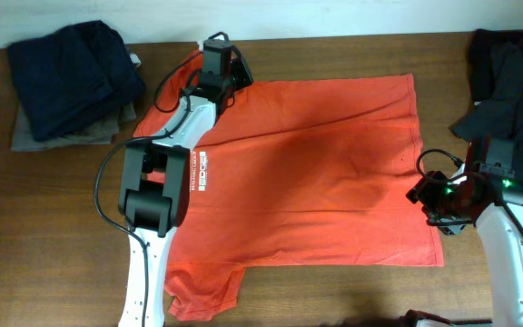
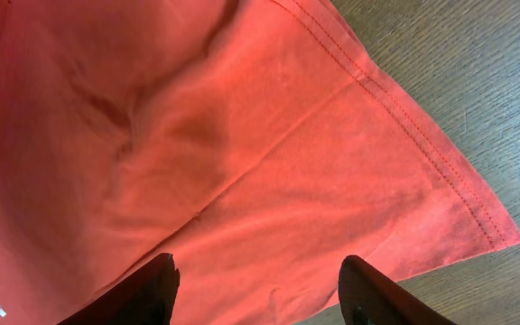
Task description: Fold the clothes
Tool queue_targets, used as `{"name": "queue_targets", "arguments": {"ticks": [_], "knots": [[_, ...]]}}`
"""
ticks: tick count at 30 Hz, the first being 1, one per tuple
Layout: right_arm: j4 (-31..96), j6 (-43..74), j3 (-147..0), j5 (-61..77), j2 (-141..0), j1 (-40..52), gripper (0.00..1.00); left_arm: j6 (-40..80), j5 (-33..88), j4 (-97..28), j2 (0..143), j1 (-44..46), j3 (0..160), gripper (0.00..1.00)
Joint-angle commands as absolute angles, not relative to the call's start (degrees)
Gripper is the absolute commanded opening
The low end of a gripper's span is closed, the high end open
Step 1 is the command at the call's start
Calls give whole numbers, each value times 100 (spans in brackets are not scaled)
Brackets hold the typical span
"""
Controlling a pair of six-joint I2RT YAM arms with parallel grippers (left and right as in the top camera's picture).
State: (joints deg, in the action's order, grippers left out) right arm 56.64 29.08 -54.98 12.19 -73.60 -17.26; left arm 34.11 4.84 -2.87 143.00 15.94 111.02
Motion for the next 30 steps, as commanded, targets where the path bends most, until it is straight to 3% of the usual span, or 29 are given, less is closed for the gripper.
{"name": "queue_targets", "arguments": {"ticks": [1, 4, 7, 15, 18, 25, 30], "knots": [[5701, 2823, -5590, 1288, -7343, -1678, 62, 3358, 294, -80, 14359, 1588, 11196, 2], [5763, 2823, -5590, 1291, -7343, -1678, 62, 3361, 294, 86, 14359, 1588, 11196, 2], [5798, 2823, -5590, 1291, -7343, -1678, 62, 3361, 296, 89, 14370, 1588, 11196, 15], [5854, 2810, -5590, 1291, -7343, -1678, 62, 3358, 318, 178, 14549, 1588, 11196, 17], [5885, 2718, -5590, 1291, -7343, -1678, 62, 2606, 517, 311, 14499, 1584, 11249, 48], [5911, 2718, -5590, 1291, -7343, -1678, 62, 2508, 604, -779, 13780, 1278, 11358, 96], [5867, 2720, -5590, 1291, -7343, -1678, 62, 3374, 462, -1133, 13734, 845, 11358, 95]]}}
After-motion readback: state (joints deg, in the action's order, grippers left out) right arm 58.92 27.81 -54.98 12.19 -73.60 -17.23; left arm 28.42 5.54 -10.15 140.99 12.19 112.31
